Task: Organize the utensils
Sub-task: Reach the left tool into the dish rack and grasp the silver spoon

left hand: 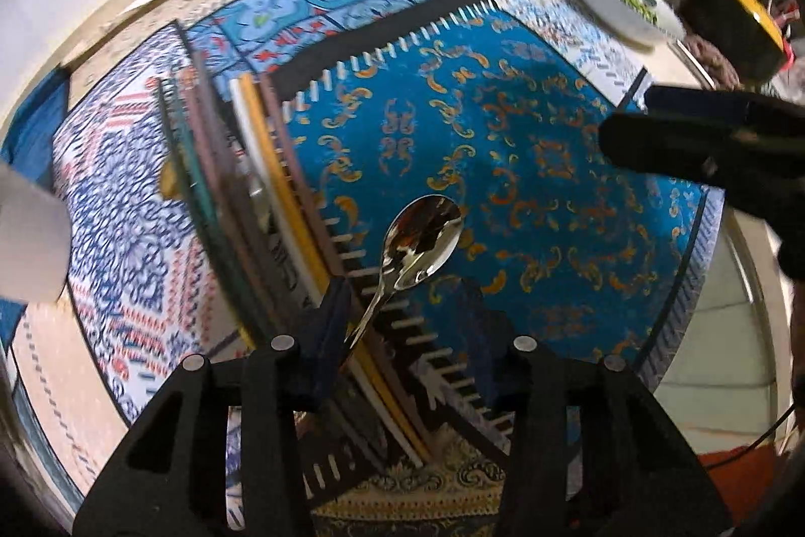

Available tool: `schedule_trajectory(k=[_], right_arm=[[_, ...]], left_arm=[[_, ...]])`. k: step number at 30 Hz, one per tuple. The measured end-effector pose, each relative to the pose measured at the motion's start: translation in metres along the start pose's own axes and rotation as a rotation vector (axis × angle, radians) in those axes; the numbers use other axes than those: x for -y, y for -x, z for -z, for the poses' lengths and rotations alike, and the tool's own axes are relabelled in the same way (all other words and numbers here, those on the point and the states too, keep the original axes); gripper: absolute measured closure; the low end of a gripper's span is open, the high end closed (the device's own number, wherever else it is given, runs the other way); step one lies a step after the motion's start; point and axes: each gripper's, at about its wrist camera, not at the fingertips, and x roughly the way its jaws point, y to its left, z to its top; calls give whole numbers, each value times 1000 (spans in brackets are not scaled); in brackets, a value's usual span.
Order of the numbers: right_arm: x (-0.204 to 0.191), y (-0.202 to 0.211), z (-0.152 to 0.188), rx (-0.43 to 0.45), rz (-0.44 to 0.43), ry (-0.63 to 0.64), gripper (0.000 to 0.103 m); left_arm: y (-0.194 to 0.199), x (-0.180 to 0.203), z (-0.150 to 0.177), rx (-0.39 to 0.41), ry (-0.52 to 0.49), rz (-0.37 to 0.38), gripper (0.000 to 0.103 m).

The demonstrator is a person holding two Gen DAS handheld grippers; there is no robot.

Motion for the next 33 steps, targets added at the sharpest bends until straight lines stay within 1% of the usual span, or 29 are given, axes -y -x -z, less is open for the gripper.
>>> schedule_trajectory(k=[2, 5, 7, 11, 15, 17, 18, 21, 24, 26, 28, 33], right_arm=[[5, 0, -2, 1, 0, -8, 29], [10, 0, -5, 3, 1, -16, 29], [13, 0, -7, 6, 2, -18, 29], [18, 2, -10, 19, 14, -21, 29], [22, 5, -11, 29, 14, -33, 29], [23, 6, -11, 32, 21, -36, 29], [23, 7, -10, 33, 23, -37, 29], [24, 9, -8, 36, 29, -40, 29], [24, 11, -6, 39, 38, -36, 29], [22, 12, -6, 39, 44, -29, 29], [21, 13, -5, 38, 49, -20, 29], [15, 11, -6, 38, 57, 4, 29]], left_arm=[[-5, 4, -5, 1, -24, -18, 59], [-8, 5, -12, -4, -37, -14, 59], [-16, 8, -16, -29, -43, -8, 59], [-23, 23, -20, -18, -128, -56, 59], [-29, 25, -25, -14, -130, -46, 60], [-31, 26, -28, -3, -132, -46, 63], [-32, 25, -29, 5, -133, -44, 69], [-28, 17, -29, 15, -129, -27, 69], [-25, 13, -27, 25, -136, -29, 70], [-22, 11, -25, 30, -118, -26, 70], [-17, 7, -24, 36, -77, -9, 70], [3, -12, -24, 89, 2, 18, 70]])
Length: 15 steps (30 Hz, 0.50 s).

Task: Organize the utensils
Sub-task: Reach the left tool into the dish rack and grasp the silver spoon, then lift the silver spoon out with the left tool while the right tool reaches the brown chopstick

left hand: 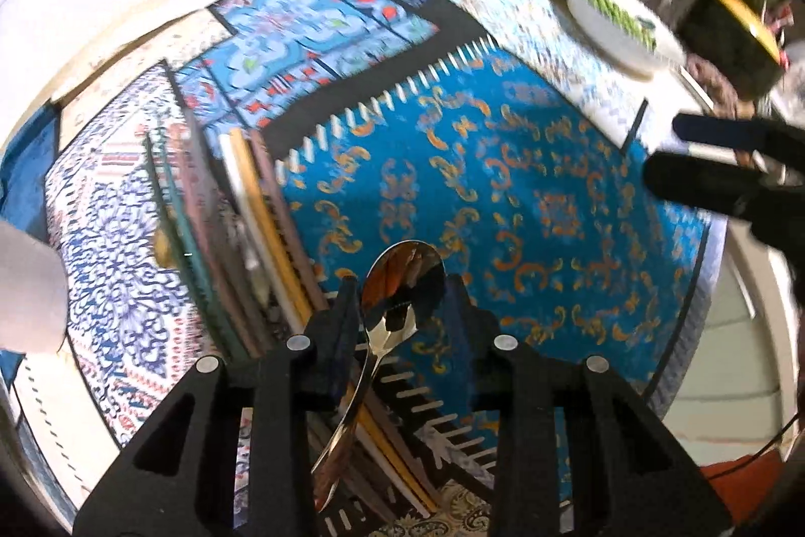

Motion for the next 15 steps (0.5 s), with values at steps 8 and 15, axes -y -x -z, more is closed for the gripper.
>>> schedule_trajectory(k=[8, 15], right_arm=[[-25, -14, -4, -3, -13, 78, 29], [-58, -27, -10, -3, -44, 174, 29]], left_arm=[[49, -17, 14, 108, 100, -31, 71], [79, -44, 27, 184, 211, -71, 72]])
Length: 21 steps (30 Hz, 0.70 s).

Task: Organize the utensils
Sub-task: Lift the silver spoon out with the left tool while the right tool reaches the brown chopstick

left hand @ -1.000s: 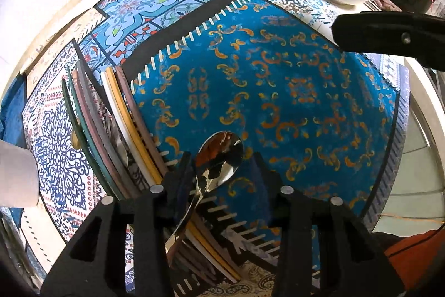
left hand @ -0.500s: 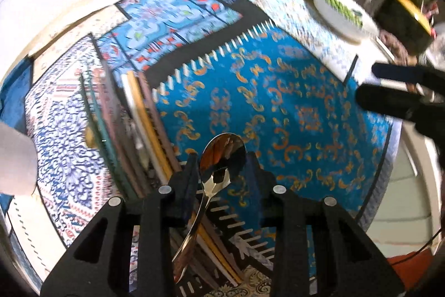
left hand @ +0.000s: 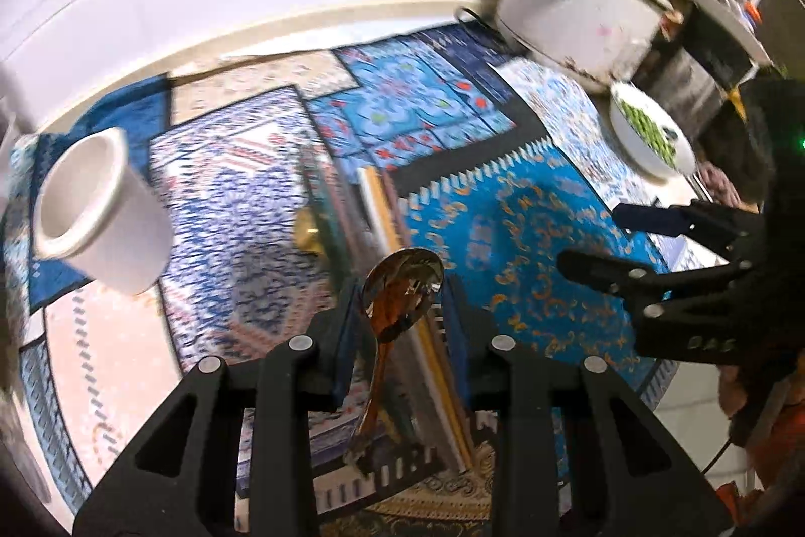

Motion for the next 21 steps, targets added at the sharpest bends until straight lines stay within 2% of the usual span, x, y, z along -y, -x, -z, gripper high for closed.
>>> schedule_trajectory(k=[6, 9, 11, 14, 16, 21], right_arm=[[-28, -22, -10, -12, -35, 67, 31], [-39, -42, -13, -50, -42, 90, 45], [-45, -56, -14, -79, -33, 105, 59], [-51, -76, -14, -120, -29, 108, 70], [-51, -82, -16, -124, -65, 83, 72], [-58, -87, -22, -125, -48, 106, 73]], left_arm=[[18, -26, 3, 49, 83, -43, 72], [26, -36, 4, 72, 116, -53, 72], [28, -39, 4, 83, 128, -55, 72], [30, -44, 5, 92, 143, -57, 72], [31, -47, 6, 95, 155, -53, 72], [31, -52, 5, 102, 168, -50, 72]])
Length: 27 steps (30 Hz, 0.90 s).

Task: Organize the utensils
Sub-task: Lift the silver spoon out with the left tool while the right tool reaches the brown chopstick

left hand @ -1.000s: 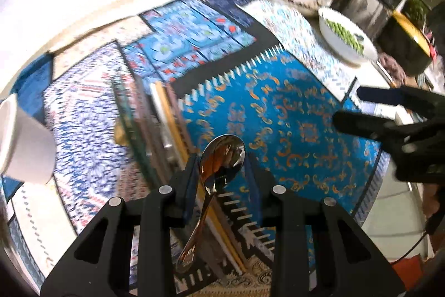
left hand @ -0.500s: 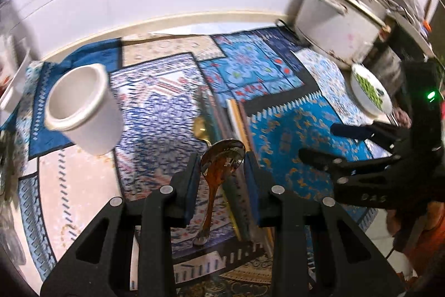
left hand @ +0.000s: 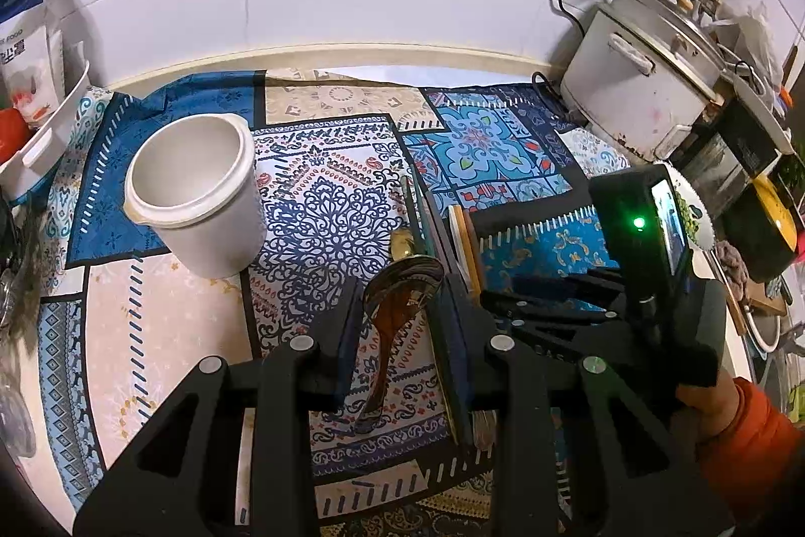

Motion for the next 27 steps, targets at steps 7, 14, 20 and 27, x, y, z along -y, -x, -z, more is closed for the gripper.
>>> schedule_trajectory(k=[7, 14, 20, 27], right_arm=[[-2, -4, -1, 1, 6, -1, 74], [9, 3, 3, -8, 34, -20, 82], [18, 3, 5, -22, -3, -61, 82], [9, 0, 3, -16, -8, -52, 82]], left_arm=[[3, -1, -2, 17, 2, -1, 72], [11, -5, -5, 40, 20, 5, 87], [6, -9, -4, 19, 35, 16, 102], [2, -16, -2, 10, 57, 29, 103]])
